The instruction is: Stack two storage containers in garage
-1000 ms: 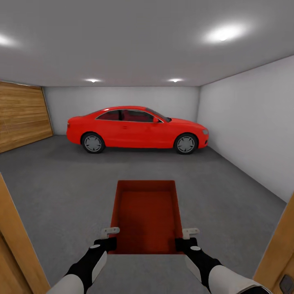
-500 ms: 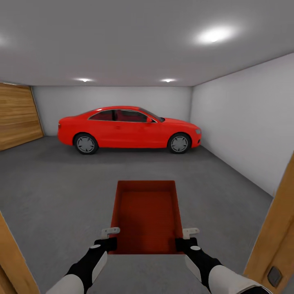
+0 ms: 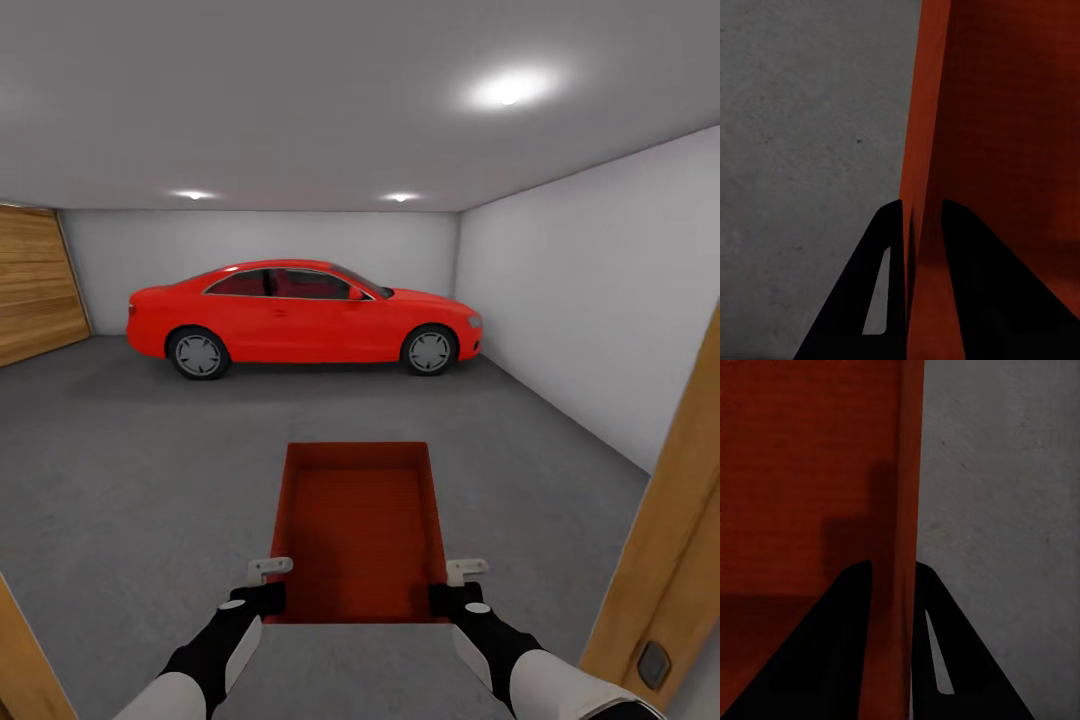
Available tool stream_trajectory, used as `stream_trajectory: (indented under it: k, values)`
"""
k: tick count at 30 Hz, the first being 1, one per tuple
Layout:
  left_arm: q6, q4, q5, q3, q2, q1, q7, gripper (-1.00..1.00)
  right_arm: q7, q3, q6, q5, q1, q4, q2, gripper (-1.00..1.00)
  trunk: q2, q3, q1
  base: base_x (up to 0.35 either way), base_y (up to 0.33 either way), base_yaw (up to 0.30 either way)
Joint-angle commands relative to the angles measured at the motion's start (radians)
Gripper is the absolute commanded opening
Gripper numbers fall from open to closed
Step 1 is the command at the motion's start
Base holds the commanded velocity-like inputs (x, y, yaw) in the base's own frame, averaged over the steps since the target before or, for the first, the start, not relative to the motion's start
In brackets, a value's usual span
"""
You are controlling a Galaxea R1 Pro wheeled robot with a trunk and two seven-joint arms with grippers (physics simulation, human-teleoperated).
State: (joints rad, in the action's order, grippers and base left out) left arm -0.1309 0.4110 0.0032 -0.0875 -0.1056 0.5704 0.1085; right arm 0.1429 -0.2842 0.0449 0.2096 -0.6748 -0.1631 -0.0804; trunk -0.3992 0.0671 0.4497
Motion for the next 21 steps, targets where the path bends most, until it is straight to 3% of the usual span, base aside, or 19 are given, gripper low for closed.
stream_trajectory:
  k: [1, 6, 21]
  values:
    - [-0.007, 0.016, -0.017, -0.028, 0.006, 0.0, 0.023, -1.0, 0.006, 0.02, 0.006, 0.013, 0.0, 0.004, 0.002, -1.0, -0.001, -0.001, 0.0, 0.0, 0.0, 0.0]
    - [-0.007, 0.014, -0.017, -0.028, 0.007, 0.0, 0.022, -1.0, 0.006, 0.02, 0.006, 0.013, 0.0, 0.004, 0.002, -1.0, -0.001, -0.001, 0.0, 0.165, 0.0, 0.0]
    - [-0.007, 0.014, -0.017, -0.028, 0.007, 0.0, 0.022, -1.0, 0.006, 0.02, 0.006, 0.013, 0.0, 0.004, 0.002, -1.0, -0.001, -0.001, 0.0, 0.317, 0.0, 0.0]
